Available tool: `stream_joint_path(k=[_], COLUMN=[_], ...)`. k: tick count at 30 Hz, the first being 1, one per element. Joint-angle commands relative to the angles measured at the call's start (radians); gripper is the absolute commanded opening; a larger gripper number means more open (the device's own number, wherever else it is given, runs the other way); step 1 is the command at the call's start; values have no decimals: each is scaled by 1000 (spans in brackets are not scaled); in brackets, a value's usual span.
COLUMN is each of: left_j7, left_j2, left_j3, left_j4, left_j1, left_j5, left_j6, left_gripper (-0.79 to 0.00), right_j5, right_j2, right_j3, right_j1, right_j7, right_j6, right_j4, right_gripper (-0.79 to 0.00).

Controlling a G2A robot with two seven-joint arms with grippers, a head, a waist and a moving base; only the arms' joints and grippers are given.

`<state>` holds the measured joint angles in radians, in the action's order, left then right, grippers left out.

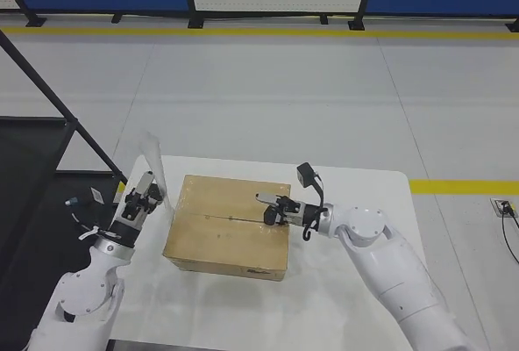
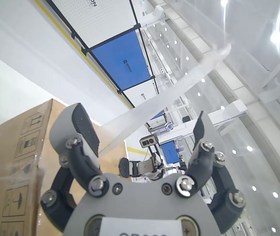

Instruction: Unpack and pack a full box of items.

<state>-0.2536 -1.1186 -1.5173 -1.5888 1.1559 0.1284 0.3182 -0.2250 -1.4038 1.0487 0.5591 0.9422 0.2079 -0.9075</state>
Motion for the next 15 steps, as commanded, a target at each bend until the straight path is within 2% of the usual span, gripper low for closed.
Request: stream_joint_path(k=[1, 15], left_j7=[-12, -140], left_j2=[-1, -6], left_j3=[10, 74], left_j4=[-9, 19], left_j1=[-1, -51], left_j5=[-11, -38], left_j6=[-3, -22], left_gripper=[0, 0], right_j5=[-1, 5], right_j2=[1, 15], right_j3=[3, 29], right_j1=[3, 27], right_j7=[0, 1], right_j6=[3, 9], right_j4=[-2, -38], right_gripper=[0, 0])
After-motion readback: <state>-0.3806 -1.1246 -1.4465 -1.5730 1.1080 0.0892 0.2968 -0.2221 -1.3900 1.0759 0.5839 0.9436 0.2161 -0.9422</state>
